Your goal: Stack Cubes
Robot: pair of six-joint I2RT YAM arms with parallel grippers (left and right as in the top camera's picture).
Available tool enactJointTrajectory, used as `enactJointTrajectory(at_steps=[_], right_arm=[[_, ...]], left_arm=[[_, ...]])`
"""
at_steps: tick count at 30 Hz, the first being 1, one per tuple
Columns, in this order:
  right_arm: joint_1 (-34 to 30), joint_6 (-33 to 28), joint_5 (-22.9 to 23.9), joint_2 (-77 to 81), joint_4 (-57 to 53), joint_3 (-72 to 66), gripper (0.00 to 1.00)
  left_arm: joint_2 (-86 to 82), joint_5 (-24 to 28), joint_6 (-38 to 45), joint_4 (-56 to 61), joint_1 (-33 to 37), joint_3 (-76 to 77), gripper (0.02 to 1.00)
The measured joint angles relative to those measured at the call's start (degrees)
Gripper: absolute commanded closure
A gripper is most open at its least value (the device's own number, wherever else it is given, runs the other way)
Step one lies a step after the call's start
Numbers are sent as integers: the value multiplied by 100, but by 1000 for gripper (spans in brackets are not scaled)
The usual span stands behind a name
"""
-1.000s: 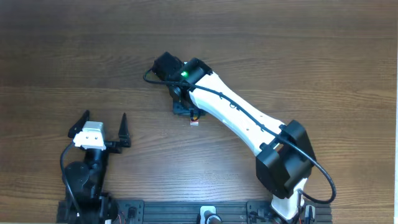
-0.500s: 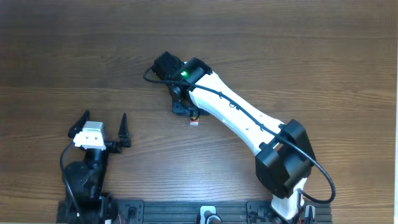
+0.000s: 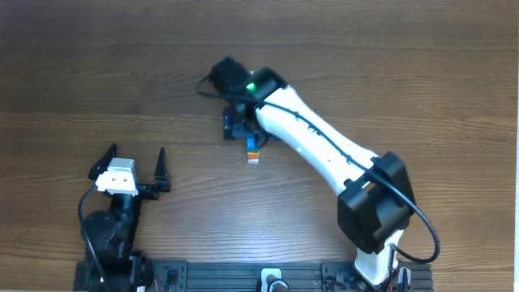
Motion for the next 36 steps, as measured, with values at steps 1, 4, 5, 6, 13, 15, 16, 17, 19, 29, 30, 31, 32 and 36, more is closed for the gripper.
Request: enactJointTrajectory(at_steps=[1, 4, 5, 6, 13, 15, 16, 17, 19, 29, 30, 31, 32, 36], right_arm=[[-131, -111, 0, 4, -4, 46, 7], [-595, -446, 0, 15, -13, 254, 7], [-798, -579, 0, 15, -15, 339, 9], [-1025, -726, 2, 15, -17, 428, 7], [-2365, -1580, 68, -83, 116, 501, 9], [-2695, -1770, 155, -286, 321, 348, 7], [-2822, -1853, 186, -424, 439, 229, 9], [-2946, -1921, 214, -595, 579, 74, 9], [-3182, -2105, 249, -1005, 925, -321, 7], [-4234, -3099, 354, -4286, 3777, -3969, 9], [-4262, -3176, 367, -4680, 4024, -4308, 7], [-4273, -3268, 367, -5115, 4282, -4651, 7], [-4273, -3329, 367, -5370, 4417, -4830, 7], [-4159, -3593, 363, -6896, 5025, -5862, 7]], left_arm=[[0, 0, 0, 2, 0, 0, 18], [0, 0, 0, 2, 0, 0, 18], [0, 0, 0, 0, 0, 0, 18], [0, 0, 0, 0, 0, 0, 18], [0, 0, 0, 0, 0, 0, 18], [0, 0, 0, 0, 0, 0, 18], [0, 0, 0, 0, 0, 0, 18], [0, 0, 0, 0, 0, 0, 18], [0, 0, 0, 0, 0, 0, 18], [-7, 0, 0, 2, 0, 0, 18], [-7, 2, 0, 2, 0, 0, 18], [-9, 2, 0, 0, 0, 0, 18], [-7, 4, 0, 4, 0, 0, 20], [-4, 13, 0, 0, 7, 0, 18]])
